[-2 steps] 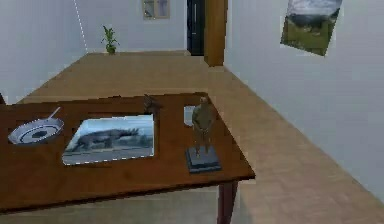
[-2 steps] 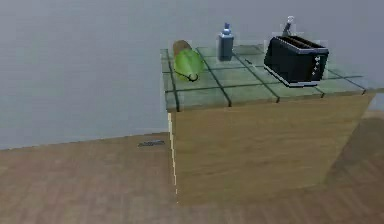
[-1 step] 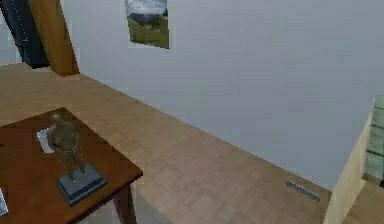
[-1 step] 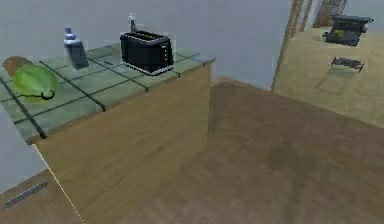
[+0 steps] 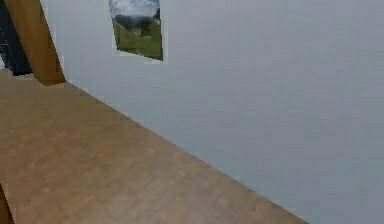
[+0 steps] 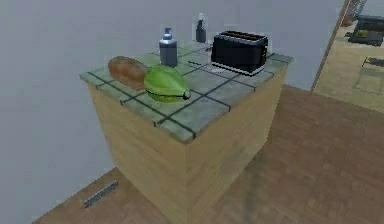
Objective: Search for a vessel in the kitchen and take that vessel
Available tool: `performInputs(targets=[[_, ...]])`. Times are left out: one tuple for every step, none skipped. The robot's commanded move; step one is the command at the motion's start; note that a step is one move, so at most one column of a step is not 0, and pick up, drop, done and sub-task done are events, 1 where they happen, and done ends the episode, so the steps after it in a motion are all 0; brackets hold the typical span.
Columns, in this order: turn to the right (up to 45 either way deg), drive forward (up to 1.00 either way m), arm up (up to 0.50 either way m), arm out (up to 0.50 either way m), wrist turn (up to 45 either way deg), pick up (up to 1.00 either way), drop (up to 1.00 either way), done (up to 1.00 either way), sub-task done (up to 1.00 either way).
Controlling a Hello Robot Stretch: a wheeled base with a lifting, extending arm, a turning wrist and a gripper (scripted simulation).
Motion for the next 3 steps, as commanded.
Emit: performInputs(targets=[[0.0, 0.2, 0.0, 0.0, 0.0, 0.0, 0.0, 0.0, 0.0], [-45.0, 0.0, 0.0, 0.0, 0.0, 0.0, 0.0, 0.0, 0.0], [-3.0, 0.0, 0.0, 0.0, 0.0, 0.0, 0.0, 0.0, 0.0]])
